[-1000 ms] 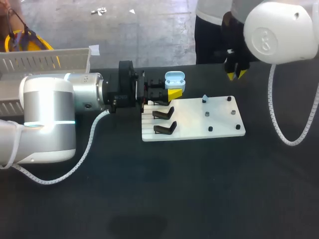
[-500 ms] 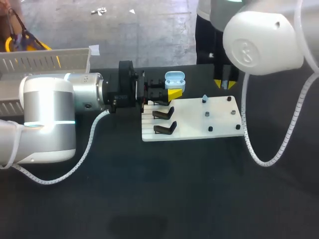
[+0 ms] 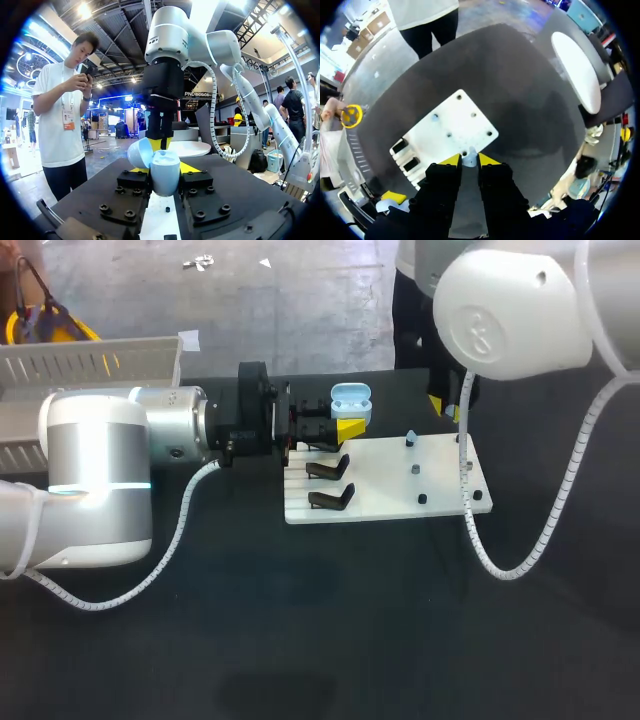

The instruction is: Pick up each earbud case from the left stands, insert the matching earbuds, close the lid, and place the case in the box.

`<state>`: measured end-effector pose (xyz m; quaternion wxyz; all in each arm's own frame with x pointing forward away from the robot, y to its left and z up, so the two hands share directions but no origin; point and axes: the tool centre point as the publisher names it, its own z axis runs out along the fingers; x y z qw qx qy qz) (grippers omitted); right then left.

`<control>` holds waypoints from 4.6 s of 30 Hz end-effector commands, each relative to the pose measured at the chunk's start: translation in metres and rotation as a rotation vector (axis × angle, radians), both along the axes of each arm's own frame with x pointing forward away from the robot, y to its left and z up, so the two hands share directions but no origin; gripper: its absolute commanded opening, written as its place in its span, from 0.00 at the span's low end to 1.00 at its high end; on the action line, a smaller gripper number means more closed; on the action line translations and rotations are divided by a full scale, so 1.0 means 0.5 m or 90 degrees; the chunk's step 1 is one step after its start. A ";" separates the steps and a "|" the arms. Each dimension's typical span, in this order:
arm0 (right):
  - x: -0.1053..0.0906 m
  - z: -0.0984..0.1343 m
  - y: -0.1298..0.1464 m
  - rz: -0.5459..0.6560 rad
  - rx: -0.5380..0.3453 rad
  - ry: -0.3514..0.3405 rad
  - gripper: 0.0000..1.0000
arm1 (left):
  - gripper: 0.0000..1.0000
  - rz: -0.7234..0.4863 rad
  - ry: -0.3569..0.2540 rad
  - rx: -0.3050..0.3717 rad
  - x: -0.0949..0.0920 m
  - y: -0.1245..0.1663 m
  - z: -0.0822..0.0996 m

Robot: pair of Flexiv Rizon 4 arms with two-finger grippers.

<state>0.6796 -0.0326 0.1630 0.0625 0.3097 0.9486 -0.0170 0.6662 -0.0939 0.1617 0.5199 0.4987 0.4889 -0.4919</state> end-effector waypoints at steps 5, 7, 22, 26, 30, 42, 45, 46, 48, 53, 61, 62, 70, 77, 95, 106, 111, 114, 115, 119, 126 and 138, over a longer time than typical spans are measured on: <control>-0.020 0.044 0.044 0.022 0.032 -0.003 0.00 | 0.00 0.004 -0.003 -0.003 -0.002 -0.001 -0.002; -0.026 0.058 0.056 0.033 0.027 -0.004 0.00 | 0.00 0.004 -0.003 -0.003 -0.002 -0.001 -0.002; -0.045 0.151 0.129 0.115 0.027 -0.030 0.00 | 0.00 0.004 -0.003 -0.003 -0.002 -0.001 -0.002; -0.044 0.153 0.150 0.137 0.013 -0.034 0.00 | 0.00 0.004 -0.003 -0.003 -0.002 -0.001 -0.002; -0.042 0.146 0.169 0.149 0.006 -0.032 0.00 | 0.00 0.004 -0.003 -0.003 -0.002 -0.001 -0.002; -0.054 0.123 0.210 0.180 0.004 -0.024 0.00 | 0.00 0.004 -0.003 -0.003 -0.002 -0.001 -0.002; -0.054 0.121 0.216 0.185 0.003 -0.024 0.00 | 0.00 0.004 -0.003 -0.003 -0.002 -0.001 -0.002; -0.054 0.120 0.217 0.187 0.002 -0.023 0.00 | 0.00 0.004 -0.003 -0.003 -0.002 -0.001 -0.002; -0.053 0.119 0.220 0.191 0.003 -0.022 0.00 | 0.00 0.004 -0.003 -0.003 -0.002 -0.001 -0.002; -0.051 0.113 0.222 0.197 0.006 -0.018 0.00 | 0.00 0.004 -0.003 -0.003 -0.002 -0.001 -0.002; -0.050 0.113 0.225 0.202 0.010 -0.018 0.00 | 0.00 0.004 -0.003 -0.003 -0.002 -0.001 -0.002; -0.050 0.111 0.225 0.203 0.011 -0.016 0.00 | 0.00 0.004 -0.003 -0.003 -0.002 -0.001 -0.002; -0.053 0.103 0.223 0.202 0.012 -0.011 0.00 | 0.00 0.004 -0.003 -0.003 -0.002 -0.001 -0.002; -0.049 0.097 0.219 0.199 0.012 -0.009 0.00 | 0.00 0.004 -0.003 -0.003 -0.002 -0.001 -0.002; -0.043 0.081 0.219 0.199 0.014 0.000 0.00 | 0.00 0.004 -0.003 -0.003 -0.002 -0.001 -0.002; -0.045 0.074 0.215 0.192 0.016 0.003 0.35 | 0.00 0.004 -0.003 -0.003 -0.002 -0.001 -0.002; -0.051 0.085 0.214 0.199 0.025 -0.005 0.48 | 0.00 0.004 -0.003 -0.003 -0.002 -0.001 -0.002; -0.063 0.103 0.205 0.209 0.056 -0.027 0.53 | 0.00 0.004 -0.003 -0.003 -0.002 -0.001 -0.002; -0.066 0.107 0.201 0.210 0.058 -0.034 0.64 | 0.00 0.004 -0.003 -0.003 -0.002 -0.001 -0.002; -0.084 0.124 0.156 0.223 0.088 -0.113 1.00 | 0.00 0.004 -0.003 -0.003 -0.002 -0.001 -0.002; -0.109 0.140 0.108 0.336 0.080 -0.198 1.00 | 0.00 0.004 -0.003 -0.003 -0.002 -0.001 -0.002; -0.123 0.146 0.096 0.409 0.058 -0.182 1.00 | 0.00 0.004 -0.003 -0.003 -0.002 -0.001 -0.002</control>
